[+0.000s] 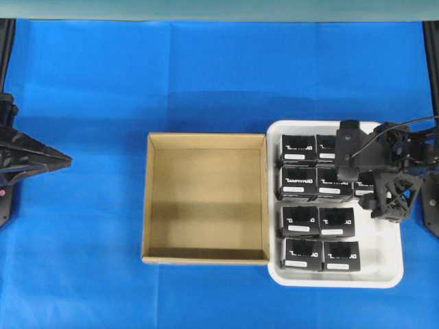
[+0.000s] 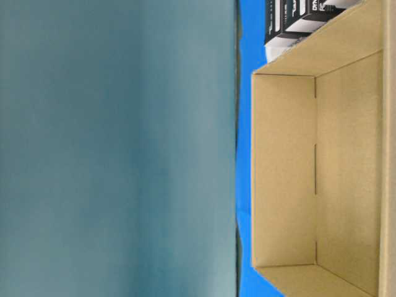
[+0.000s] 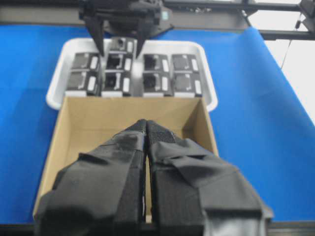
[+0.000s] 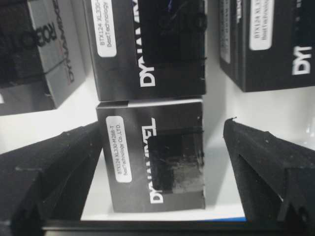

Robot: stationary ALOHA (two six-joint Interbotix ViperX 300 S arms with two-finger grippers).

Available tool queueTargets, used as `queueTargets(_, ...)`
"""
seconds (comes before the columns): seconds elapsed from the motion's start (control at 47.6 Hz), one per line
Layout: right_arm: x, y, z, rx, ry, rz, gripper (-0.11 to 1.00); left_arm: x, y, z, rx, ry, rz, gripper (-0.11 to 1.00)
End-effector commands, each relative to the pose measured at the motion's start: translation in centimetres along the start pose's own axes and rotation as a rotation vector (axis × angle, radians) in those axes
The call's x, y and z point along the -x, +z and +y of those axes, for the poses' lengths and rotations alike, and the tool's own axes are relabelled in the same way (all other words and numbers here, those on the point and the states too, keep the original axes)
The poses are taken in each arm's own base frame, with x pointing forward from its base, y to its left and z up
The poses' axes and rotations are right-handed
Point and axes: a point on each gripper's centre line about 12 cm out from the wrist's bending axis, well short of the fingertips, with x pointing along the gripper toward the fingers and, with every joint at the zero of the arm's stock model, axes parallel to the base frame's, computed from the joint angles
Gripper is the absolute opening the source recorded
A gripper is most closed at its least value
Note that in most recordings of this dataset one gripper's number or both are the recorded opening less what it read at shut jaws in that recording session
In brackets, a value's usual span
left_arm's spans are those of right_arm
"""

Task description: Pick the box from inside the cardboard box.

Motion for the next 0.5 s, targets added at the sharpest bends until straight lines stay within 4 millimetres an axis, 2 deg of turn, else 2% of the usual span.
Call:
queueTargets(0.0, 1.4, 0.8, -0.3, -0.015, -0.006, -0.059, 0.96, -0.2, 1.0, -0.1, 0.000, -0.002, -0.023, 0.02)
queueTargets(0.231, 6.5, 1.9, -0.4, -0.053, -0.011, -0.245, 0.97, -0.2, 1.0, -0.1, -0.005, -0.004, -0.021, 0.02)
queueTargets(0.483, 10.3, 1.4, 0.1, -0.068, 0.004, -0.465, 0.96, -0.2, 0.9, -0.1, -0.006, -0.004, -0.017, 0.02)
